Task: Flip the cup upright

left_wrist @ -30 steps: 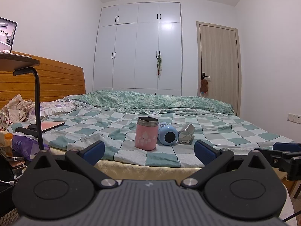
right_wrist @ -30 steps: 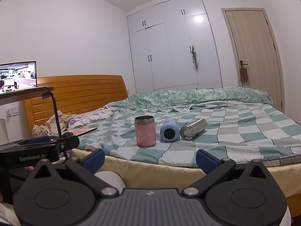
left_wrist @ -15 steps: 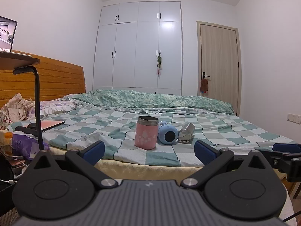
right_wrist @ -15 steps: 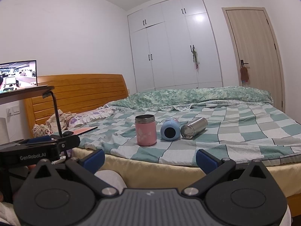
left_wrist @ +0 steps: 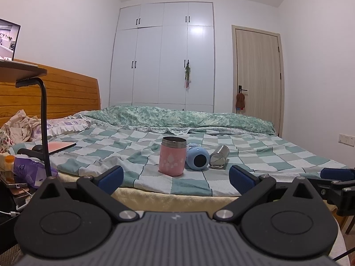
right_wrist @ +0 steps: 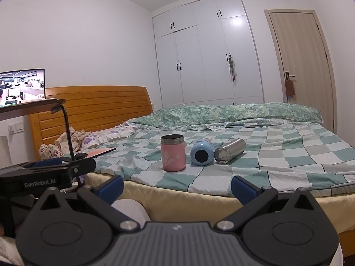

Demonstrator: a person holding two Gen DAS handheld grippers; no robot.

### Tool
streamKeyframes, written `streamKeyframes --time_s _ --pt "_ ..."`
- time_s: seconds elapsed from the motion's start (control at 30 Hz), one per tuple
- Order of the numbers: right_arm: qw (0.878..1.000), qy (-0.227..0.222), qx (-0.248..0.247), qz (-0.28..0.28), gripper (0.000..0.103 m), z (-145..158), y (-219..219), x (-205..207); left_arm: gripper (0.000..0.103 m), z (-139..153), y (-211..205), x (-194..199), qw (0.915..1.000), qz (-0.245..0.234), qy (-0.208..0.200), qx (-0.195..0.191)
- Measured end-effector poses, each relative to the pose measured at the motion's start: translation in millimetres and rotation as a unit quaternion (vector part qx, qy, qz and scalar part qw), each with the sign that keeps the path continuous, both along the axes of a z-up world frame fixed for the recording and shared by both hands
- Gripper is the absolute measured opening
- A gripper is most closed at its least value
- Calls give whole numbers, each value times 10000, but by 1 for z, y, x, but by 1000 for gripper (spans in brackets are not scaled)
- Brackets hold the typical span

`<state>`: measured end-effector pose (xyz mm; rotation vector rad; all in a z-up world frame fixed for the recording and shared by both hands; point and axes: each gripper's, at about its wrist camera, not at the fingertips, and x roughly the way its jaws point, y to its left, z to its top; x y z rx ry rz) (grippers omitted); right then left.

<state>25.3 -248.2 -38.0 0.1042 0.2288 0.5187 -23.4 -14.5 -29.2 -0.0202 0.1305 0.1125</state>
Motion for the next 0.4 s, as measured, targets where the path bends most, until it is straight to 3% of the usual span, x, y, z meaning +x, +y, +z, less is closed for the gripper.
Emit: streamKeyframes --time_s 0.4 --pt "10000 0 -12 -1 103 0 0 -1 103 0 0 0 10000 -14 6 41"
